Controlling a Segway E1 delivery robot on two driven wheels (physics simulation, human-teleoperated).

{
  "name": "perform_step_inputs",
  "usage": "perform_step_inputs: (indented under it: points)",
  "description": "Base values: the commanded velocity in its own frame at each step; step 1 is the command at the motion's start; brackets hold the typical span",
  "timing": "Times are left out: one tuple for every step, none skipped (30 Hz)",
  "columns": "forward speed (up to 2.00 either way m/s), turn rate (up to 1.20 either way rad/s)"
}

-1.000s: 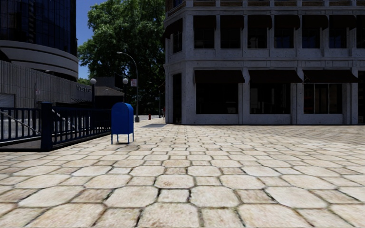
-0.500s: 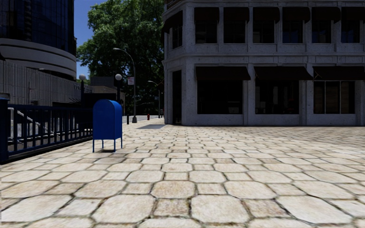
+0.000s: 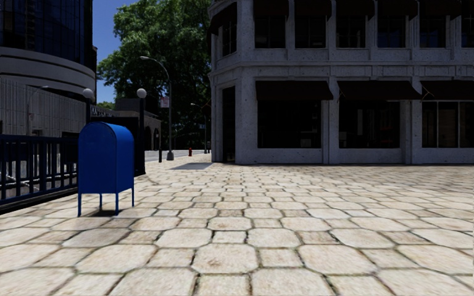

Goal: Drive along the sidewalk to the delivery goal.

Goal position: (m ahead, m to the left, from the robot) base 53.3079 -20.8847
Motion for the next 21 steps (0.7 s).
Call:
perform_step_inputs:
  points:
    - [2.00, 0.00]
    - [2.00, 0.02]
    - [2.00, 0.04]
    - [2.00, 0.05]
    - [2.00, 0.05]
    - [2.00, 0.05]
    - [2.00, 0.05]
    - [2.00, 0.05]
    - [2.00, 0.05]
    - [2.00, 0.05]
    - [2.00, 0.05]
    - [2.00, 0.05]
    - [2.00, 0.05]
    - [2.00, 0.08]
    - [2.00, 0.13]
    - [2.00, 0.13]
    - [2.00, 0.17]
    - [2.00, 0.18]
    - [2.00, 0.22]
    - [2.00, 0.25]
    - [2.00, 0.25]
